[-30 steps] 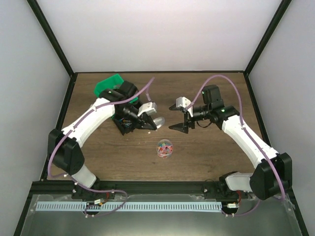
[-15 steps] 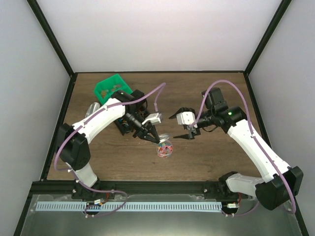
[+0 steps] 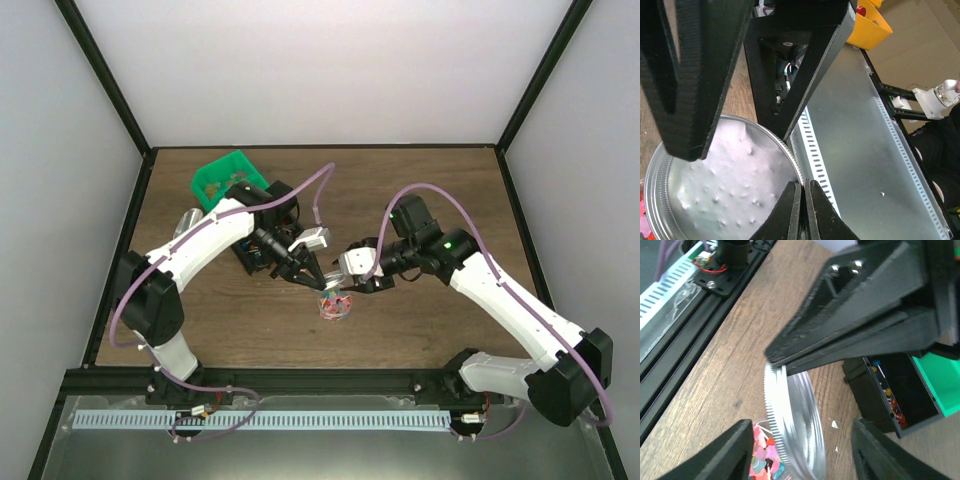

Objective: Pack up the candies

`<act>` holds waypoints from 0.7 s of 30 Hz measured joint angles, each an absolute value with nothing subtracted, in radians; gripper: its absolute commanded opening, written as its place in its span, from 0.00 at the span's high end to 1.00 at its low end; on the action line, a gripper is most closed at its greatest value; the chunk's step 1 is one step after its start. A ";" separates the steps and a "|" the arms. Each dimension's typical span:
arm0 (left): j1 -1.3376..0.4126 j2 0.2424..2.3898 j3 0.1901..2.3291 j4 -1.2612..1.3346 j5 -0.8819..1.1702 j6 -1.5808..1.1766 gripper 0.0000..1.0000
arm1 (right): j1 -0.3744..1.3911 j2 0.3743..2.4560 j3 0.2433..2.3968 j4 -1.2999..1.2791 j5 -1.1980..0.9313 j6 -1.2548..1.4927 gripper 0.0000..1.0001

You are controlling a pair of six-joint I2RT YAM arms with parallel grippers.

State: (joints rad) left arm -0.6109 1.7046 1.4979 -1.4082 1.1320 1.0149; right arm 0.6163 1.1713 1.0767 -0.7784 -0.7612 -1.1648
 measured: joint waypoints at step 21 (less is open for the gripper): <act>-0.608 1.739 1.498 -1.409 1.145 1.017 0.80 | 0.652 1.171 1.049 -0.759 -0.706 -1.140 0.85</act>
State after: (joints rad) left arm -0.6083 1.7386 1.4979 -1.4086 1.1450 1.0168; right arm 0.6518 1.1713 1.0489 -0.7593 -0.7059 -1.1404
